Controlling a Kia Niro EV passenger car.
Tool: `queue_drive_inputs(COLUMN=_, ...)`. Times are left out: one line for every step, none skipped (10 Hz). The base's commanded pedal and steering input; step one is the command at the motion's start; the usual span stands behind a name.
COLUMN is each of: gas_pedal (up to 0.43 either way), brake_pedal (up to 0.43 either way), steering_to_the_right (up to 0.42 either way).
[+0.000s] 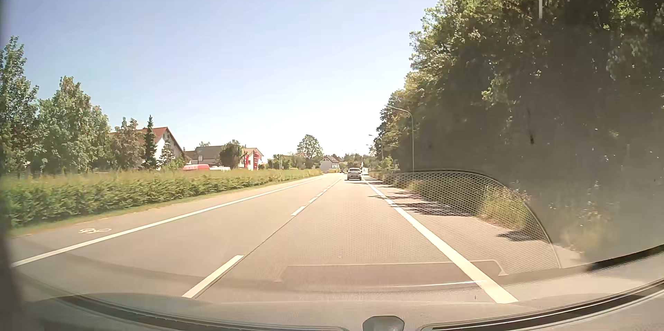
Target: Follow the waypoints while adhering to traffic rules and regulations
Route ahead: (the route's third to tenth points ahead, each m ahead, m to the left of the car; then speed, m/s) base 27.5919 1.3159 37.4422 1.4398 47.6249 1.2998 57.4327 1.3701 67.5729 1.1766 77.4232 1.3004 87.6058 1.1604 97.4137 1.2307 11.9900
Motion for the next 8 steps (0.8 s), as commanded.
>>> queue_drive_inputs(gas_pedal=0.047, brake_pedal=0.030, steering_to_the_right=-0.002)
queue_drive_inputs(gas_pedal=0.047, brake_pedal=0.030, steering_to_the_right=-0.003)
queue_drive_inputs(gas_pedal=0.047, brake_pedal=0.030, steering_to_the_right=-0.002)
queue_drive_inputs(gas_pedal=0.047, brake_pedal=0.030, steering_to_the_right=-0.002)
queue_drive_inputs(gas_pedal=0.047, brake_pedal=0.030, steering_to_the_right=-0.002)
queue_drive_inputs(gas_pedal=0.047, brake_pedal=0.030, steering_to_the_right=-0.002)
queue_drive_inputs(gas_pedal=0.047, brake_pedal=0.030, steering_to_the_right=-0.002)
queue_drive_inputs(gas_pedal=0.047, brake_pedal=0.030, steering_to_the_right=-0.001)
